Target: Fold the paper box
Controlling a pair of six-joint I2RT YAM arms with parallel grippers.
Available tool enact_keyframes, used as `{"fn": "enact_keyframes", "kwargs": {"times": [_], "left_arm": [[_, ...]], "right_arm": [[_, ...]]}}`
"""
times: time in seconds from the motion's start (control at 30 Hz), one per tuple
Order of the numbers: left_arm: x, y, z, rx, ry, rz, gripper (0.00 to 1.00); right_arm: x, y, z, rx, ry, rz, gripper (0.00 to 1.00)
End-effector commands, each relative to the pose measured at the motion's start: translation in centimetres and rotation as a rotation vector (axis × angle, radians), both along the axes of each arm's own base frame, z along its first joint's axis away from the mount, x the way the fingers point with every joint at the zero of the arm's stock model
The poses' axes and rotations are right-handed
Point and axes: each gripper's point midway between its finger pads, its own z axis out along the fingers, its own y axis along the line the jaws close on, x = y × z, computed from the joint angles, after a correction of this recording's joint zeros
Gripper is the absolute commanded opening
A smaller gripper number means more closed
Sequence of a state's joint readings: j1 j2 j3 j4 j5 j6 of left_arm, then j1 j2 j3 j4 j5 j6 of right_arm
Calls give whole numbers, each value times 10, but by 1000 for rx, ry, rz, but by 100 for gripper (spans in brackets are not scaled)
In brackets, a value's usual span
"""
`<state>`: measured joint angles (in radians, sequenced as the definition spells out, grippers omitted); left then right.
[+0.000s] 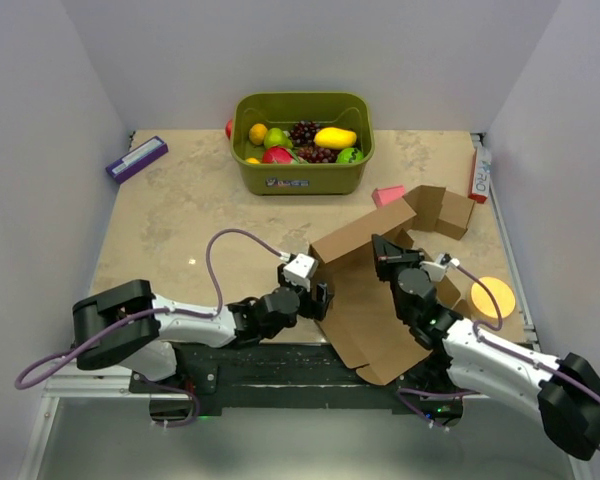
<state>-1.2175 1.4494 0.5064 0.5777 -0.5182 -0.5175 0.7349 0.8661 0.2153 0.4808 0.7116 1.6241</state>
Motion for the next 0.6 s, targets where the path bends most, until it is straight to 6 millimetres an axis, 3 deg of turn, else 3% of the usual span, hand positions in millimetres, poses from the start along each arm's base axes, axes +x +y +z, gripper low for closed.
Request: {"fn": "enact_keyframes", "kwargs": {"times": [0.0, 0.33, 0.57], "left_arm": [[-4, 0, -1, -26, -37, 14, 74], [-19, -27, 11, -67, -72, -20, 62], [-16, -32, -4, -28, -48, 53, 58]], "right_arm": [[-21, -23, -73, -231, 193, -8, 0], [-31, -35, -77, -263, 203, -18, 0], [-35, -36, -81, -257, 210, -10, 0]]}}
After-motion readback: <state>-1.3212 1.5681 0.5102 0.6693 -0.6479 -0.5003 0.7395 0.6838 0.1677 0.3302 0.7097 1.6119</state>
